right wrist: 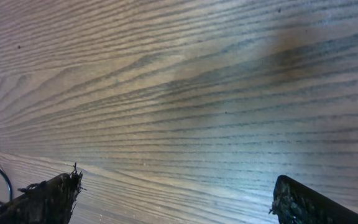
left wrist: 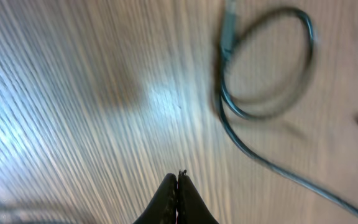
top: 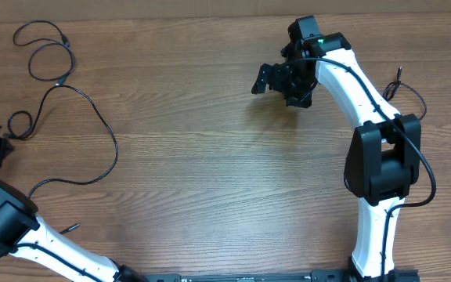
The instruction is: Untangle cables
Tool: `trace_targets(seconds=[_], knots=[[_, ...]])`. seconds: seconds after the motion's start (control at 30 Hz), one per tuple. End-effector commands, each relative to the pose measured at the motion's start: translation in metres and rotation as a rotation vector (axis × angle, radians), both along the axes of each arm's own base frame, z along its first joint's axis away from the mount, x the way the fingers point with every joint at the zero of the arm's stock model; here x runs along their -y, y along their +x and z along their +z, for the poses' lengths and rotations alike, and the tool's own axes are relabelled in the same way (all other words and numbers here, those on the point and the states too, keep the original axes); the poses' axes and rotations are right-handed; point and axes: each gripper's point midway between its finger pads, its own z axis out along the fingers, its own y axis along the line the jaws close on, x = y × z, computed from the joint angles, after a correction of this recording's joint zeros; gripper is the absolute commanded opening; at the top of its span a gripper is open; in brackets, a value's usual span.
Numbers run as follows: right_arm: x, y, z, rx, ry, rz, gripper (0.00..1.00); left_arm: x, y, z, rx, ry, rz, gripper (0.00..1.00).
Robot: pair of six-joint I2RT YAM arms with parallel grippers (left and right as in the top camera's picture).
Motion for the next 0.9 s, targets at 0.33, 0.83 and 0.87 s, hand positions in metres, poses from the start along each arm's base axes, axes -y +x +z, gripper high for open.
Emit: trace_targets(seconds=[0.33,0.83,0.87], knots=[[-0.001,0.002,0.004,0.010,-0.003,0.002,1.00,0.094,-0.024,0.094,0.007,-0.165,-0.147,0.04],[-0.001,0.004,0.004,0.018,-0.001,0.002,1.00,0.142,-0.128,0.097,-0.169,-0.061,-0.014,0.05],[-0.001,0.004,0.004,0.018,-0.002,0.002,1.00,0.143,-0.130,0.086,-0.184,-0.073,0.001,0.06]])
